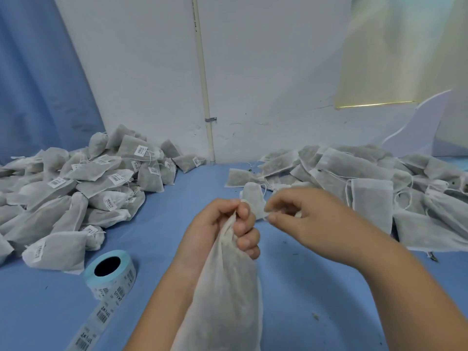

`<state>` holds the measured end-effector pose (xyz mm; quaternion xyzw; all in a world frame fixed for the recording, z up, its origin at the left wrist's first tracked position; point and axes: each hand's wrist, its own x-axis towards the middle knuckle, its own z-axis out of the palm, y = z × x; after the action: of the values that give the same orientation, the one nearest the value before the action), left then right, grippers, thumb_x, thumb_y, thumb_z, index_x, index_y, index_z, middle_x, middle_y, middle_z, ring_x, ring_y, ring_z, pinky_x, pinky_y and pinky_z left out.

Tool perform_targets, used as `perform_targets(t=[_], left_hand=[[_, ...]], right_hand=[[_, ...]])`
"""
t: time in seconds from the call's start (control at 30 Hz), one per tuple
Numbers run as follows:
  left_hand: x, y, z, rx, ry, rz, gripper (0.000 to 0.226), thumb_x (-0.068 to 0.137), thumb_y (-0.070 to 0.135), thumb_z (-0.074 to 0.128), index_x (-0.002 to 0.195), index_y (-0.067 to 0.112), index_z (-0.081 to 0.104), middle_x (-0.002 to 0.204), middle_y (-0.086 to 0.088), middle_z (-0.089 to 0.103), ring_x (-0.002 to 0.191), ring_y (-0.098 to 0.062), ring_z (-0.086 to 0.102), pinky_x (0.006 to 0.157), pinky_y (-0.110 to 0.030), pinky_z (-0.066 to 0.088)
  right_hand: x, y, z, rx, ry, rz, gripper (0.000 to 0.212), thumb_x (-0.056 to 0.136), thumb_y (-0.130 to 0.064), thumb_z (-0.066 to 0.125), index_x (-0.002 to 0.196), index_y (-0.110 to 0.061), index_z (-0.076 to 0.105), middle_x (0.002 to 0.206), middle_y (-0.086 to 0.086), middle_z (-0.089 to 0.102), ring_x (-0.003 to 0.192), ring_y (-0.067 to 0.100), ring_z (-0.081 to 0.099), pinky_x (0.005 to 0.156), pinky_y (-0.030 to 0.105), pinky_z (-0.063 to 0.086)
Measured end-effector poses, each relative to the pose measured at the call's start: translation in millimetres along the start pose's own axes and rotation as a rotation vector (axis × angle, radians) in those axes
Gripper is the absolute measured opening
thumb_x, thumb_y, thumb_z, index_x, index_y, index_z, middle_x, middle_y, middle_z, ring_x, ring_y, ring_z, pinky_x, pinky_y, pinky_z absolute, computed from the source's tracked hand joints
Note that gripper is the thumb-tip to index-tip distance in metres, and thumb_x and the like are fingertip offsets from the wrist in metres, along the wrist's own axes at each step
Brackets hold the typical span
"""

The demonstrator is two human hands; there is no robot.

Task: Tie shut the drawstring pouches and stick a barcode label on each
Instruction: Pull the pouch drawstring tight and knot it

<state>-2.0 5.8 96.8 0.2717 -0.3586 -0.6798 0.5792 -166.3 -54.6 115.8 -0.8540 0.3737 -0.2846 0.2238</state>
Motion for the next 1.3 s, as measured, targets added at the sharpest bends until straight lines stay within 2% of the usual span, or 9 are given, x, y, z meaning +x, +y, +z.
perform_targets(t=[0.07, 0.13, 0.23, 0.33, 0.6, 0.7, 0.83, 1.17, 1.3], left_hand=[[2.2, -0.1, -4.5, -0.057, 0.002, -0.028, 0.018, 0.07, 0.023, 0.056, 0.057, 0.012, 0.059, 0.046, 0.001, 0.042, 0.035, -0.013, 0.041, 0.041, -0.021, 0.041], [2.8, -2.3, -6.8, -0.068, -0.024, -0.051, 0.017, 0.07, 0.023, 0.057, 0.058, 0.012, 0.061, 0.046, 0.002, 0.043, 0.035, -0.013, 0.042, 0.042, -0.021, 0.041], [1.7, -5.4, -8.0, -0.056, -0.096, -0.071, 0.017, 0.075, 0.024, 0.058, 0.065, 0.013, 0.064, 0.048, 0.002, 0.045, 0.038, -0.012, 0.045, 0.043, -0.022, 0.042], [-0.8, -5.7, -7.7, -0.048, -0.17, -0.079, 0.015, 0.076, 0.025, 0.061, 0.071, 0.014, 0.068, 0.049, 0.002, 0.049, 0.039, -0.012, 0.047, 0.044, -0.022, 0.044], [-4.8, -2.6, -8.3, -0.029, -0.264, -0.106, 0.014, 0.074, 0.025, 0.07, 0.073, 0.011, 0.068, 0.051, 0.001, 0.053, 0.04, -0.011, 0.05, 0.046, -0.021, 0.044], [-6.2, -2.4, -7.7, 0.02, -0.268, -0.101, 0.016, 0.074, 0.027, 0.071, 0.069, 0.012, 0.066, 0.053, 0.001, 0.054, 0.041, -0.011, 0.05, 0.046, -0.022, 0.044], [-9.5, -1.2, -7.7, 0.126, -0.239, -0.09, 0.019, 0.07, 0.03, 0.074, 0.067, 0.013, 0.065, 0.057, -0.001, 0.055, 0.042, -0.012, 0.051, 0.046, -0.023, 0.042], [-9.7, -1.7, -7.6, 0.281, -0.194, -0.023, 0.017, 0.079, 0.021, 0.057, 0.067, 0.01, 0.064, 0.061, -0.004, 0.055, 0.048, -0.017, 0.053, 0.051, -0.025, 0.043], [-9.2, -1.1, -9.1, 0.344, -0.176, -0.043, 0.017, 0.077, 0.023, 0.06, 0.067, 0.01, 0.065, 0.061, -0.004, 0.054, 0.05, -0.018, 0.054, 0.052, -0.026, 0.044]], right_hand=[[-2.2, -4.6, -3.6, -0.096, 0.166, -0.064, 0.009, 0.086, -0.028, 0.061, 0.093, -0.033, 0.059, 0.093, -0.015, 0.056, 0.087, -0.001, 0.053, 0.071, 0.004, 0.036], [-4.2, -12.8, -8.7, -0.015, 0.268, -0.093, 0.003, 0.083, -0.029, 0.06, 0.085, -0.032, 0.061, 0.083, -0.015, 0.058, 0.079, 0.001, 0.053, 0.064, 0.006, 0.036], [-8.9, -23.4, -11.1, 0.174, 0.15, -0.084, 0.014, 0.082, -0.031, 0.059, 0.07, -0.024, 0.064, 0.06, -0.012, 0.058, 0.054, 0.005, 0.051, 0.051, 0.018, 0.042], [-10.0, -27.5, -7.6, 0.214, 0.059, -0.089, 0.016, 0.084, -0.027, 0.06, 0.07, -0.024, 0.066, 0.061, -0.009, 0.06, 0.062, 0.015, 0.059, 0.06, 0.028, 0.048], [-12.0, -30.3, -13.0, 0.325, 0.017, -0.127, 0.011, 0.075, -0.028, 0.061, 0.07, -0.022, 0.068, 0.061, 0.001, 0.062, 0.064, 0.027, 0.06, 0.052, 0.026, 0.044], [-12.0, -30.5, -11.0, 0.372, -0.053, -0.125, 0.009, 0.076, -0.022, 0.064, 0.07, -0.017, 0.068, 0.06, 0.005, 0.058, 0.059, 0.02, 0.052, 0.057, 0.035, 0.044], [-11.3, -27.5, -11.8, 0.373, -0.095, -0.095, 0.009, 0.076, -0.015, 0.066, 0.068, -0.017, 0.068, 0.056, -0.007, 0.057, 0.058, 0.01, 0.051, 0.056, 0.029, 0.044], [-7.8, -17.8, -5.4, 0.458, -0.128, -0.082, 0.015, 0.075, -0.004, 0.066, 0.067, -0.016, 0.067, 0.058, -0.008, 0.057, 0.056, 0.007, 0.048, 0.054, 0.019, 0.04], [-7.2, -16.0, -4.8, 0.467, -0.166, -0.08, 0.006, 0.067, -0.017, 0.063, 0.063, -0.02, 0.065, 0.056, -0.01, 0.053, 0.052, 0.005, 0.043, 0.051, 0.016, 0.037]])
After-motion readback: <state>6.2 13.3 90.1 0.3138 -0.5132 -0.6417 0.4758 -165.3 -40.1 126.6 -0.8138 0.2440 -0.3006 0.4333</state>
